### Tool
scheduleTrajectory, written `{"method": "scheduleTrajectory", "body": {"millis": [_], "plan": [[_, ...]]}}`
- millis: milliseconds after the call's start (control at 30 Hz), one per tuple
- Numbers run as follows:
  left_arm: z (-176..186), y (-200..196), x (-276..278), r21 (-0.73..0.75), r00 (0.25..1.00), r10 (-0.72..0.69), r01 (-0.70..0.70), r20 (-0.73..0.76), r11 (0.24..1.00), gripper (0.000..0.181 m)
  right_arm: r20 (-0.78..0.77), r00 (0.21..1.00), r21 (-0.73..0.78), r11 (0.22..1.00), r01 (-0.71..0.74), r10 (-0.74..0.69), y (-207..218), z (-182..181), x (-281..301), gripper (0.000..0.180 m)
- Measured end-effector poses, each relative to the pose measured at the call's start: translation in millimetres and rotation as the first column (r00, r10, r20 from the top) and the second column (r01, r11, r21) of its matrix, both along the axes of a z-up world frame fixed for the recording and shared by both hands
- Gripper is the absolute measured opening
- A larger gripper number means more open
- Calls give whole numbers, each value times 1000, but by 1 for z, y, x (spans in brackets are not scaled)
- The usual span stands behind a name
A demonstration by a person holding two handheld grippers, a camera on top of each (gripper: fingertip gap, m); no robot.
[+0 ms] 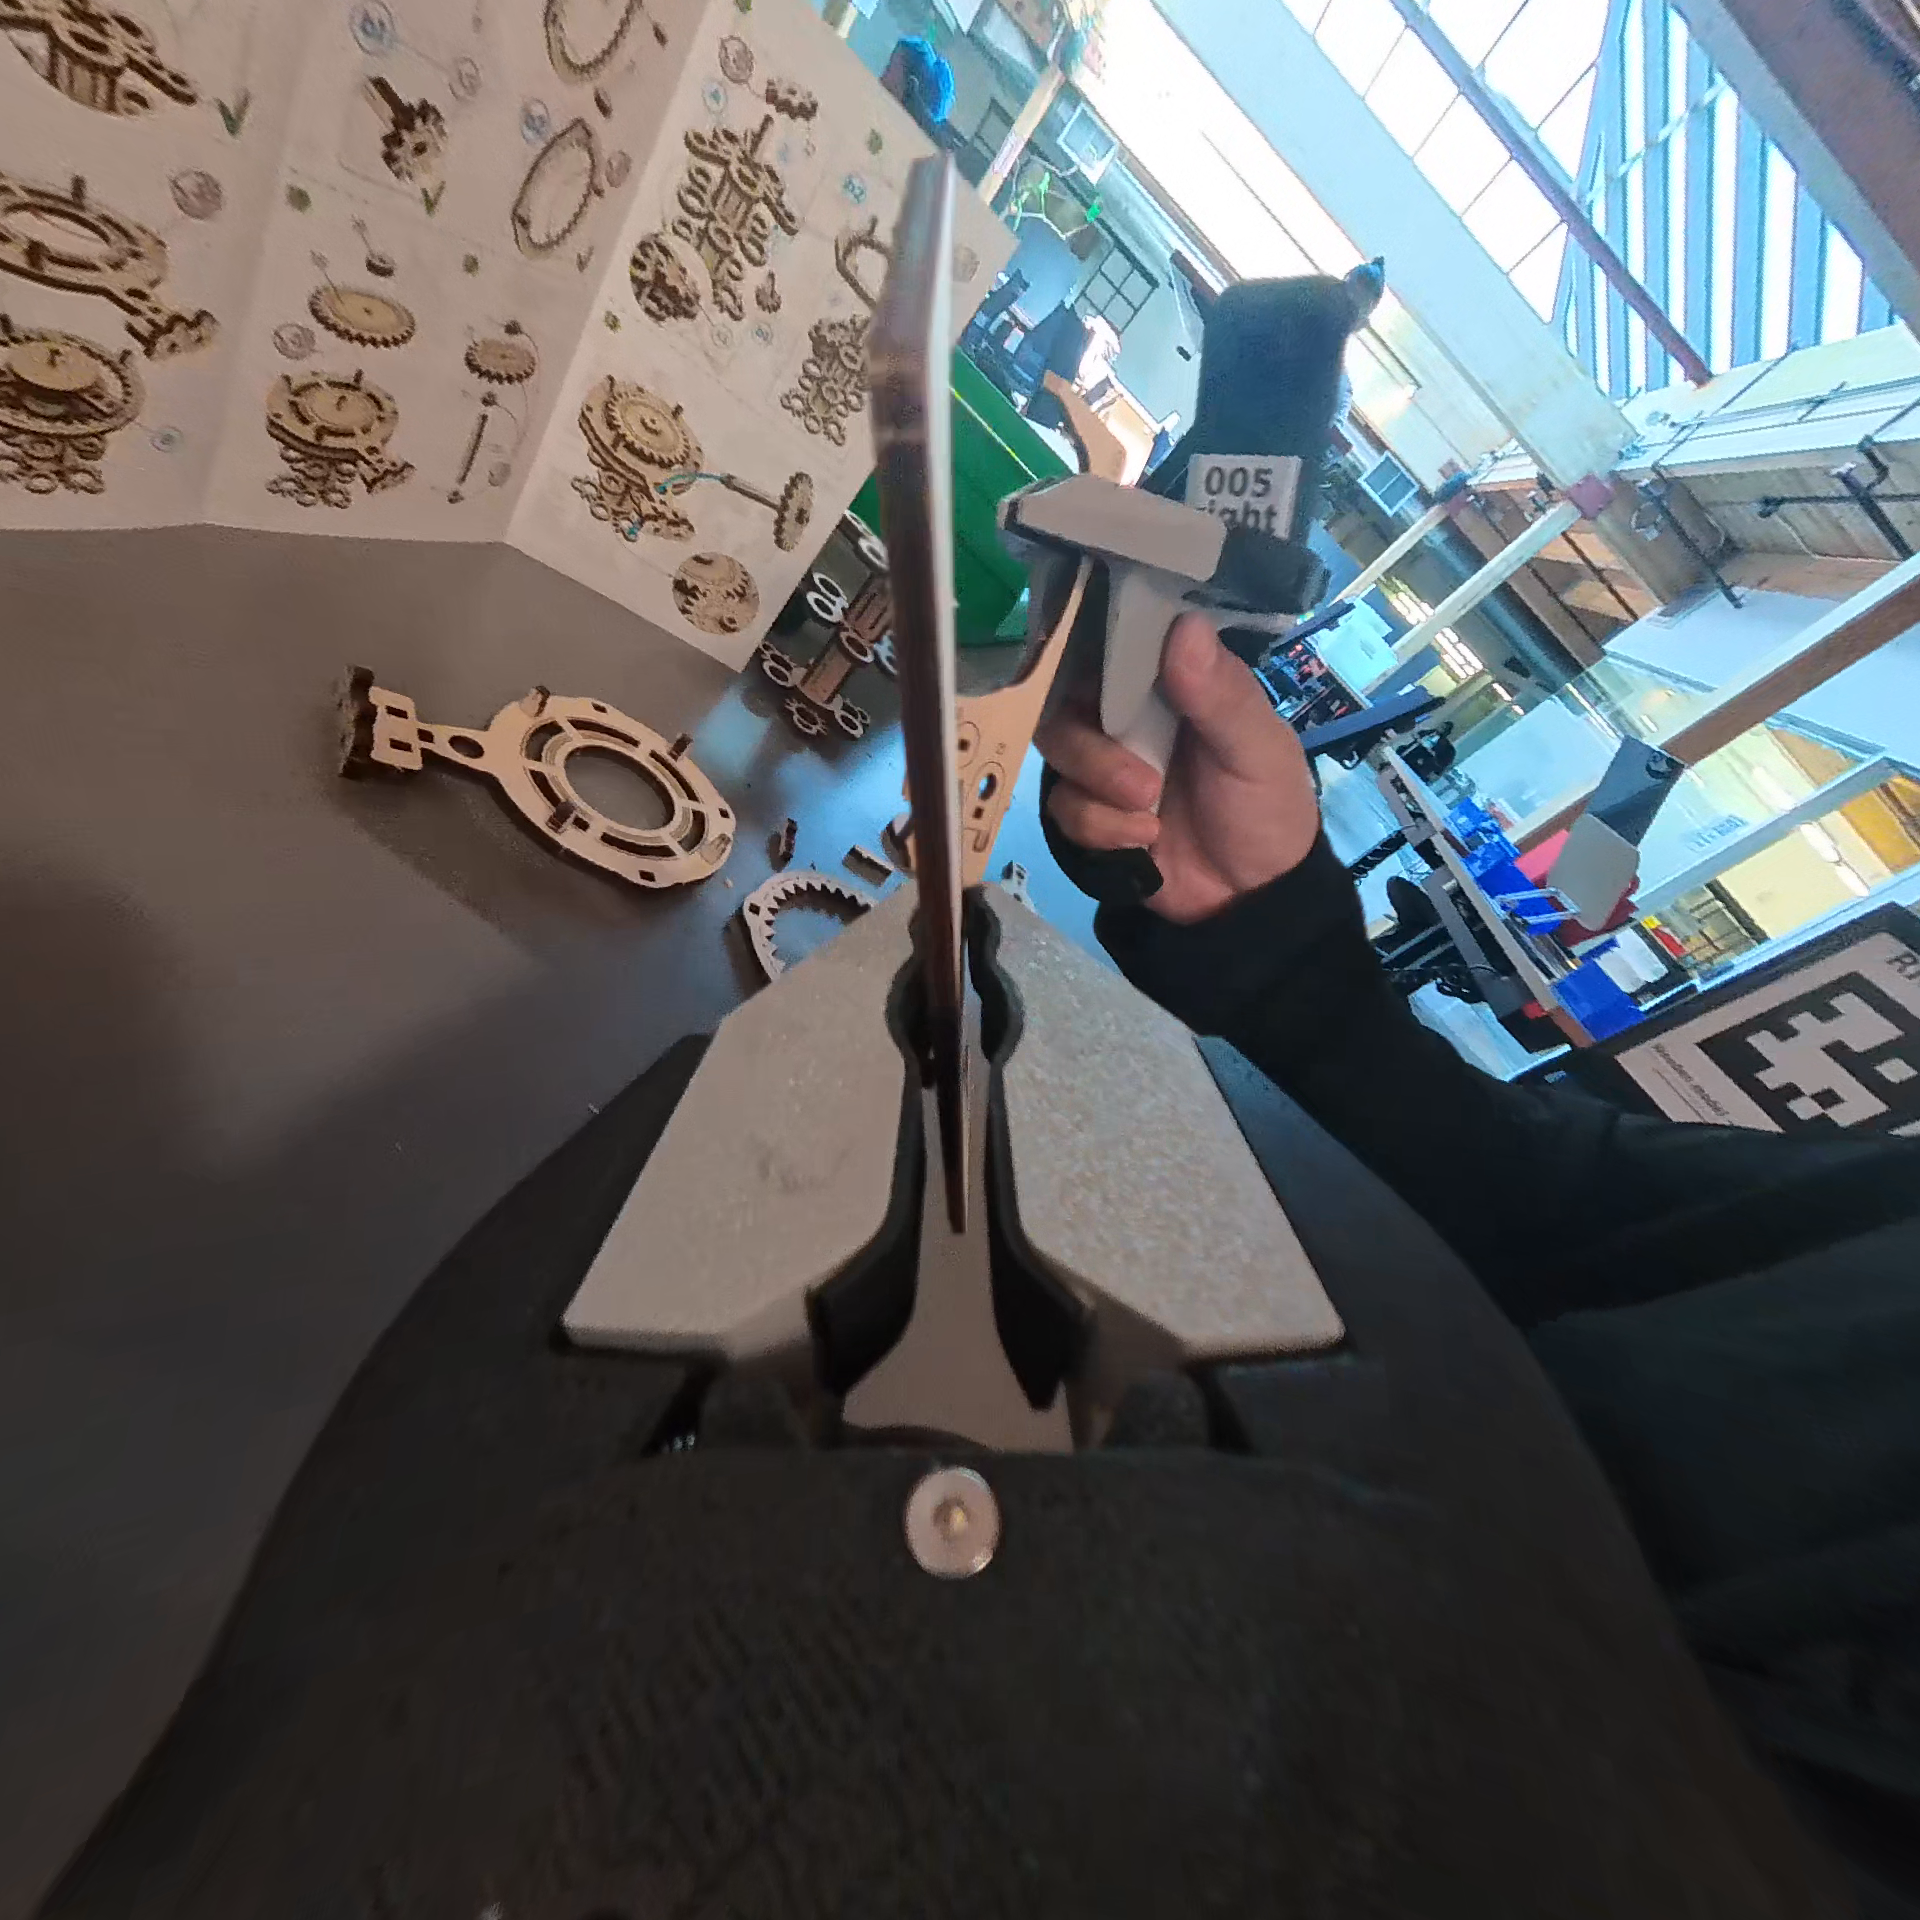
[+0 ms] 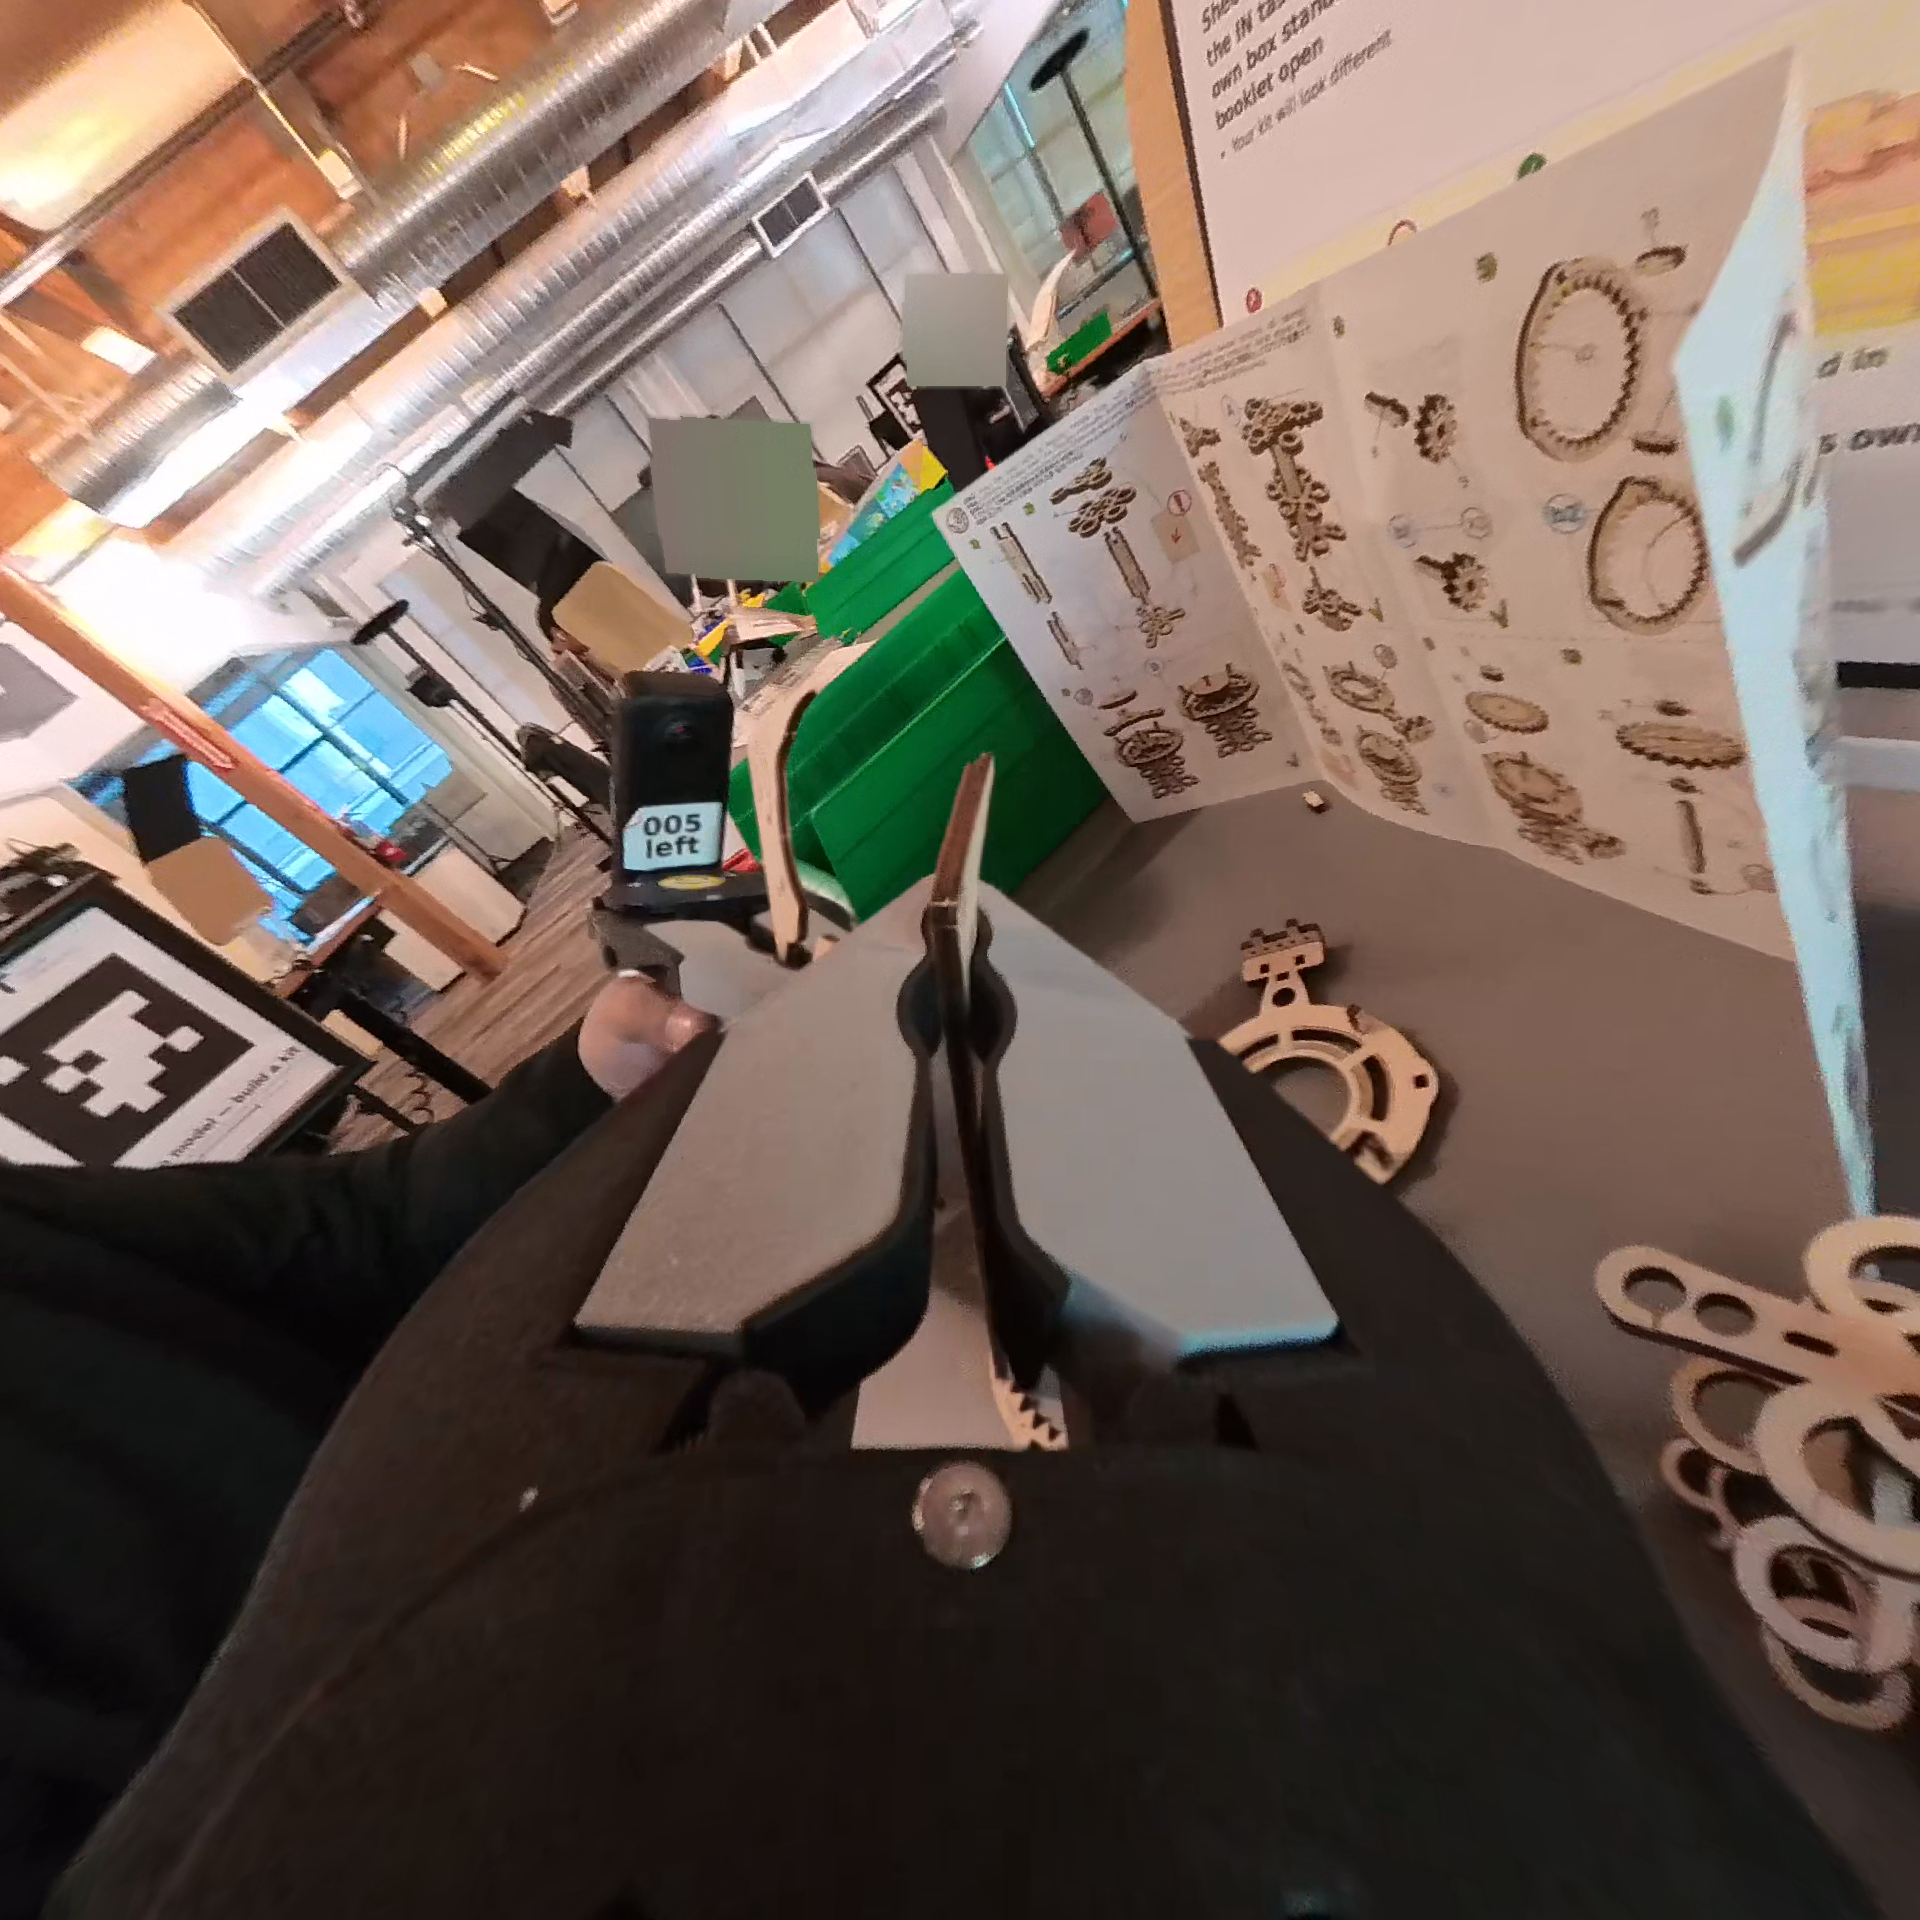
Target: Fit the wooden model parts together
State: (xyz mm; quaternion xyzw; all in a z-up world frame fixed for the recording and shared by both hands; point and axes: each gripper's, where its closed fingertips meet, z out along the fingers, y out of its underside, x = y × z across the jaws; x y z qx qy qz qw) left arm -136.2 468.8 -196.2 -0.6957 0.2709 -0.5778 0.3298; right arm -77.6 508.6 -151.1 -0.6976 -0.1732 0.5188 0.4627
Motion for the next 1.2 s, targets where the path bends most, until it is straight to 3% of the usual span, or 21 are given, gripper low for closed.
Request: {"method": "scheduleTrajectory", "body": {"millis": [267,533,667,833,1200], "plan": [[5,-11,-2,-9,996,-83,83,20,997,0,-90,994,-53,997,-60,55,-5,12,2,0],[-8,-54,-4,-20,941,-332,332,-64,943,0,-86,972,-176,957,-231,219,-23,-1,-13,0],[-6,-53,-8,-2,943,-325,326,-78,945,0,-55,948,-201,927,-318,313,-45,0,-5,0],[-2,-48,-10,13,943,-317,320,-104,947,0,20,945,-223,923,-314,327,-72,-3,23,0],[-10,-42,-12,-56,949,-308,304,-72,951,0,-12,942,-237,914,-330,337,-73,-21,17,0]]}}
